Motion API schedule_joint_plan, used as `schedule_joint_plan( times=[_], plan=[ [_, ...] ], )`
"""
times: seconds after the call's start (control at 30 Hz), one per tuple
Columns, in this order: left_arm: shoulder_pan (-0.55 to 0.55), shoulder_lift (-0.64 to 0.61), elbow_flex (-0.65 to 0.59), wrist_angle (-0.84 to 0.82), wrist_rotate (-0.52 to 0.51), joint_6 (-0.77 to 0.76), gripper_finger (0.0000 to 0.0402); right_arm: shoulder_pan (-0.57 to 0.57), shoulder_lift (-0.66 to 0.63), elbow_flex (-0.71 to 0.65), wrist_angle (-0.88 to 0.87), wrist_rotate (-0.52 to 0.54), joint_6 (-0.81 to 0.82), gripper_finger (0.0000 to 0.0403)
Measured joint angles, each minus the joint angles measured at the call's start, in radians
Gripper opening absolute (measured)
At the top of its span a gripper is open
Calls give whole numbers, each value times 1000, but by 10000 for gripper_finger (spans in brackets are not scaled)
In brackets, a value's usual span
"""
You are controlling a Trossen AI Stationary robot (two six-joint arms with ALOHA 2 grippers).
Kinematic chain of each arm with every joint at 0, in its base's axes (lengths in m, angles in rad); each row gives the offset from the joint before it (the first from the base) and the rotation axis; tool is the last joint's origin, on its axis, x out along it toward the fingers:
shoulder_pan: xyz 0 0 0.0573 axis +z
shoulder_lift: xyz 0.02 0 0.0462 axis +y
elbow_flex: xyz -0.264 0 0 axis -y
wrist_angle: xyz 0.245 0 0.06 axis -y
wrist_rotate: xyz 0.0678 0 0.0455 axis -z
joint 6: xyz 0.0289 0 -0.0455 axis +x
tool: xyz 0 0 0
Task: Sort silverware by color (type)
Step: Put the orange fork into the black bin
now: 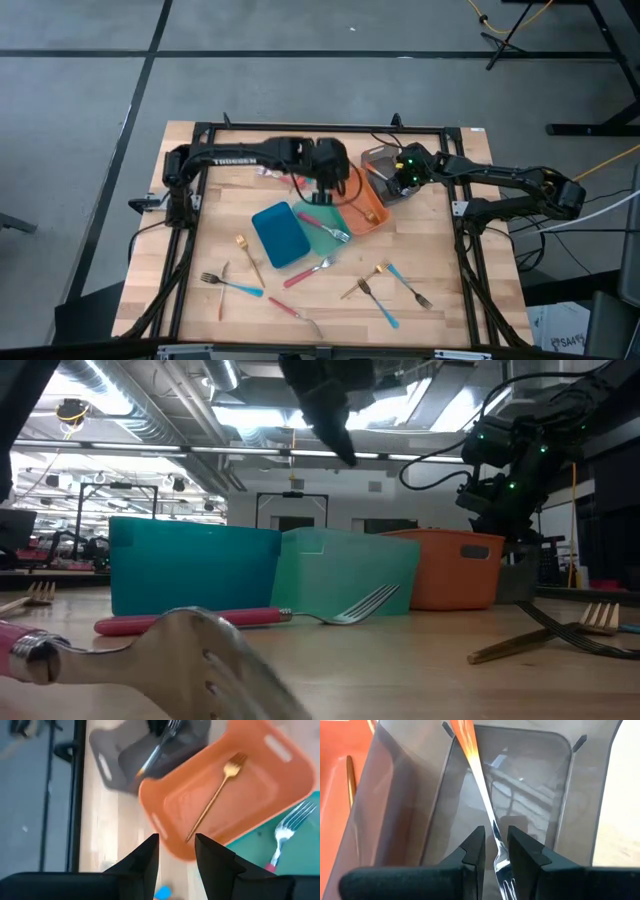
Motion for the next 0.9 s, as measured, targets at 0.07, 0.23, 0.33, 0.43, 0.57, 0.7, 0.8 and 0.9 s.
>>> schedule_joint_plan(
  times=[0.07,0.23,0.33,0.43,0.57,0.7,0.8,0.9],
  plan=[
    [41,-2,0,-17,35,-8,119,0,0,0,-2,0,0,74],
    [148,-1,0,-16,102,-53,119,0,0,0,0,-3,0,74],
    [210,5,0,-18,102,-106,119,0,0,0,0,-8,0,74],
    [265,5,-28,6,102,-183,119,0,0,0,0,-8,0,74],
    [322,5,-97,17,102,-284,119,0,0,0,0,-8,0,74],
    [354,5,-201,86,102,-368,119,0,0,0,1,-8,0,74],
    [362,6,-279,154,104,-429,119,0,-1,0,1,-8,0,74],
    [362,6,-354,226,104,-484,119,0,-1,0,1,-8,0,74]
  ],
)
